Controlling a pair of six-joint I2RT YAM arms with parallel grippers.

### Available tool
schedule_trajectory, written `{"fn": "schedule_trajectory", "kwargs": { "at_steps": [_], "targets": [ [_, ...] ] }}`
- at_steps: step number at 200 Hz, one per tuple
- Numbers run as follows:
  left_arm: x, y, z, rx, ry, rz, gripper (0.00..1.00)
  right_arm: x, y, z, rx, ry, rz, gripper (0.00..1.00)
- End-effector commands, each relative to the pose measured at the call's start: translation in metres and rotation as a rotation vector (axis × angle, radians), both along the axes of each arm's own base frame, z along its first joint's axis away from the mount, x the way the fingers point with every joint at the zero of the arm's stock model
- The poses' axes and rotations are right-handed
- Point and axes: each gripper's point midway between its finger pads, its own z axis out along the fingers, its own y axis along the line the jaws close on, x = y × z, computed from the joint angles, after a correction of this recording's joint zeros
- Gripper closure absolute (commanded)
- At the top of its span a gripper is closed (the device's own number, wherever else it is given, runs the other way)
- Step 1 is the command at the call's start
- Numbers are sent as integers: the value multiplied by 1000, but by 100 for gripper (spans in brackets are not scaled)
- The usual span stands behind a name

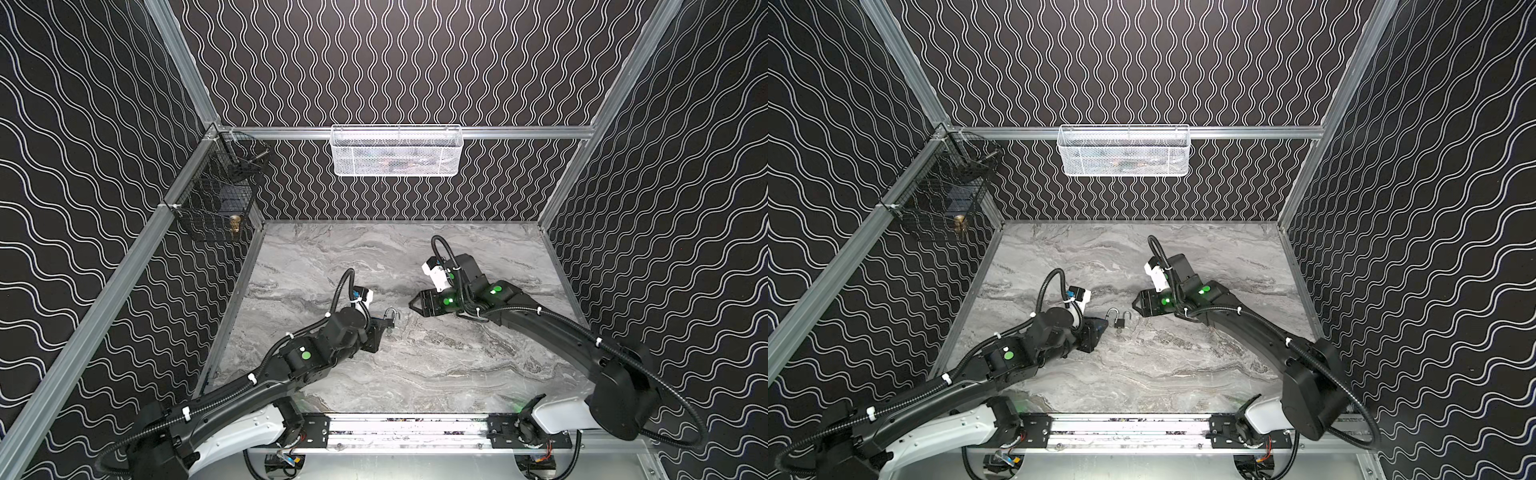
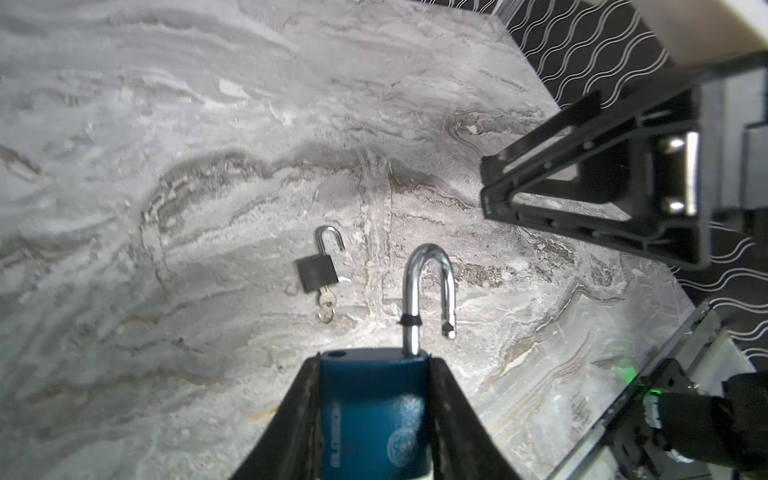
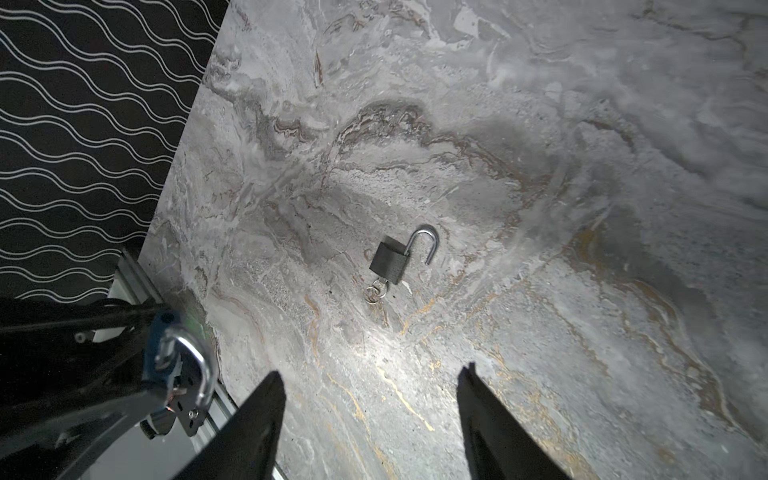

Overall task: Unlock with the key
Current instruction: 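Lower the open blue padlock with the left gripper and release it on the table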

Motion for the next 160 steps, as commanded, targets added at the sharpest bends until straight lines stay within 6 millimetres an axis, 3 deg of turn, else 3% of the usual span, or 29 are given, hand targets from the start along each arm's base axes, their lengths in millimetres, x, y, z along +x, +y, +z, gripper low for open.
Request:
{"fn": "schedule_trajectory", "kwargs": {
  "at_steps": [1,6,13,38,95,126,160],
  "targets": [
    [-3,-2,-1,-23,69,74,100,5,-5,12,45,-49,-47,32],
    [-5,-5,-1,-24,80,76,100,5,-5,17,58,-59,-50,32],
    [-7,-9,-2,-27,95,80,100,0,-11,7,49,-41,-56,32],
    [-17,-19,-9,7,159,123,100,-9,-20,1,54,-26,-68,31],
    [-38,-38,-58,166,298,214,100,-14,-45,-35,21,19,-159,29],
    [-40,-29,-85,267,331,275,100,-11,-56,-50,23,29,-217,27],
    [-43,-30,-109,309,386,311,100,-7,-54,-48,67,18,-233,26]
  ]
}}
